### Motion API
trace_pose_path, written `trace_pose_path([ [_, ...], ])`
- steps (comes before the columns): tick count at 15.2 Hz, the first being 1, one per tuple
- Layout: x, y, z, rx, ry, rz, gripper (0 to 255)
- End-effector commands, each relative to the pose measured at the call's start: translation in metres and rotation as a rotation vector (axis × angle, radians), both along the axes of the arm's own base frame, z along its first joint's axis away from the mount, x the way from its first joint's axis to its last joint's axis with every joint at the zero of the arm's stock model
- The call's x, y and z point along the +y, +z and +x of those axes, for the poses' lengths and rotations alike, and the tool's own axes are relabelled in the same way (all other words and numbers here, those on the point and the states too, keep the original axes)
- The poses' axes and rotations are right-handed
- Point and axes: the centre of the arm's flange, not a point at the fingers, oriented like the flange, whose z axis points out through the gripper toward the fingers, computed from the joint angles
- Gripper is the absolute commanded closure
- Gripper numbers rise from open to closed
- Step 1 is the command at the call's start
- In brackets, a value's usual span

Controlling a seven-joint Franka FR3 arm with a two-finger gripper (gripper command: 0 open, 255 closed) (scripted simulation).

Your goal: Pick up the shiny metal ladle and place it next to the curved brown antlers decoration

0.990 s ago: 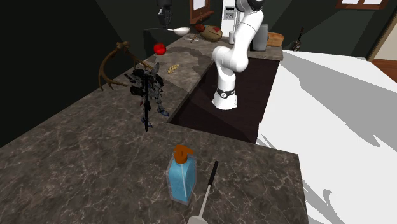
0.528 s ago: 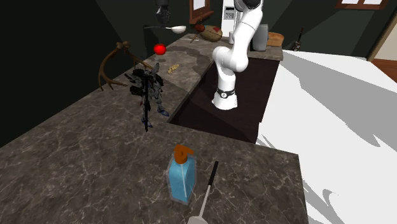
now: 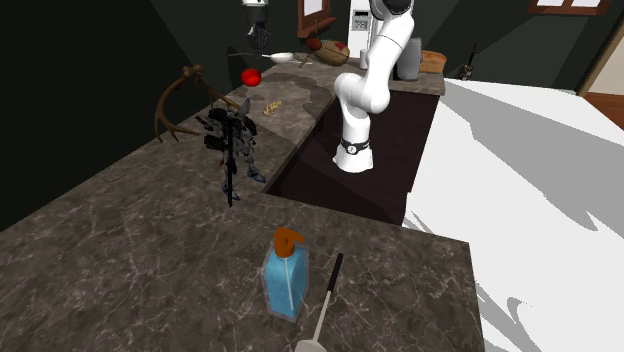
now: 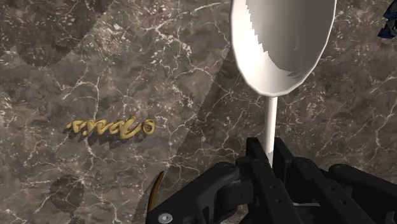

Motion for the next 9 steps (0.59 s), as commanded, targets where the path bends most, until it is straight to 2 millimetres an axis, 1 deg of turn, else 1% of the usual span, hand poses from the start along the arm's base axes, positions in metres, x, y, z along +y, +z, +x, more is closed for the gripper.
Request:
trace_pose_path([
  [1,0.0,-0.011,0.0,0.0,0.0,0.0,255],
  [9,0.0,-0.053,0.0,0.0,0.0,0.0,255],
])
